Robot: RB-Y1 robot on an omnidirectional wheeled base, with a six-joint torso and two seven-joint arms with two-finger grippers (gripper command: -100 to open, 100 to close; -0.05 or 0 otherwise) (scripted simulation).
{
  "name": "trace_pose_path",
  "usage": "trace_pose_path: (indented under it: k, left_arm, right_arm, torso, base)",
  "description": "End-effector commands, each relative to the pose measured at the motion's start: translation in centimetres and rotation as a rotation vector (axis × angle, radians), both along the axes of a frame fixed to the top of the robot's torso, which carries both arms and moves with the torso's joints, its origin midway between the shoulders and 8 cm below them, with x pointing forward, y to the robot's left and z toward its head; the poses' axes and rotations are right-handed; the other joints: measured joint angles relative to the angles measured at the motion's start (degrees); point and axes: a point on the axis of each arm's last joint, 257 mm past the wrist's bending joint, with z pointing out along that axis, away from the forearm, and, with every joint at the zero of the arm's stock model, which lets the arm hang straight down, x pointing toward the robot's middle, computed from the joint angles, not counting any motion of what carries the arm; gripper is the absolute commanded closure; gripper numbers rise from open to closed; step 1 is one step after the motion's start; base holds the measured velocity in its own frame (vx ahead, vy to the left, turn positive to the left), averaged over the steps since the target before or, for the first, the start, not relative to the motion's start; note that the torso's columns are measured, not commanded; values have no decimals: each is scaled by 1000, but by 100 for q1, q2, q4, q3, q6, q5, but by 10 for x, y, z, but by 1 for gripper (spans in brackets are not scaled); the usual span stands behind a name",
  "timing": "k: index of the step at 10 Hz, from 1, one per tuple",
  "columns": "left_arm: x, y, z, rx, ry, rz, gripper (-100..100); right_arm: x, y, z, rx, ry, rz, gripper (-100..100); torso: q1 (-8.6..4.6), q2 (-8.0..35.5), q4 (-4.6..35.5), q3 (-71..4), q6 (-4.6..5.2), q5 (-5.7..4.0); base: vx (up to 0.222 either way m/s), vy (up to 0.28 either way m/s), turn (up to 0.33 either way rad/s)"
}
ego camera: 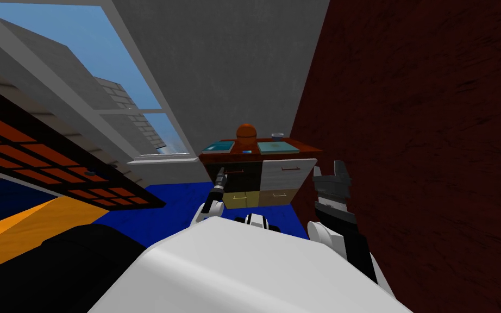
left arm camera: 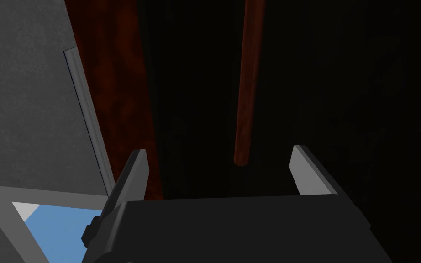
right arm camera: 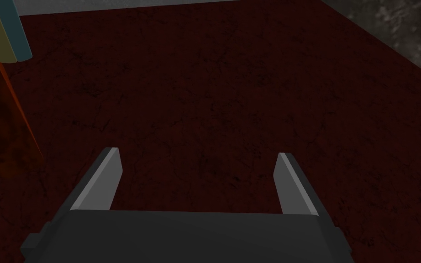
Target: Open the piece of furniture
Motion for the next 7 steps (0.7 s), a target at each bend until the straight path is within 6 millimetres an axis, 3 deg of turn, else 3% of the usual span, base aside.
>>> trace_pose_path:
  k: [1, 5, 6, 7]
  left_arm:
    - [-2, -1, 2, 0, -2, -1, 100]
    - [-8, -2, 7, 0, -6, -5, 100]
    - [-8, -2, -2, -4, 17, -3, 100]
    - [5, -7, -2, -8, -6, -40, 100]
  right_arm:
    - [0, 0, 0, 0, 0, 0, 0]
    - [0, 0, 0, 0, 0, 0, 0]
    - [0, 0, 0, 0, 0, 0, 0]
    - [0, 0, 0, 0, 0, 0, 0]
  torso:
    - [-4, 15, 5, 11, 0, -1]
    - [-23, 58, 40, 34, -9, -22]
    - [-21, 53, 44, 28, -9, -28]
    - [-10, 19, 36, 10, -6, -24]
  base:
    - [-77, -29, 1]
    - [-169, -41, 9]
    - [-94, -21, -3]
    - [-131, -37, 71]
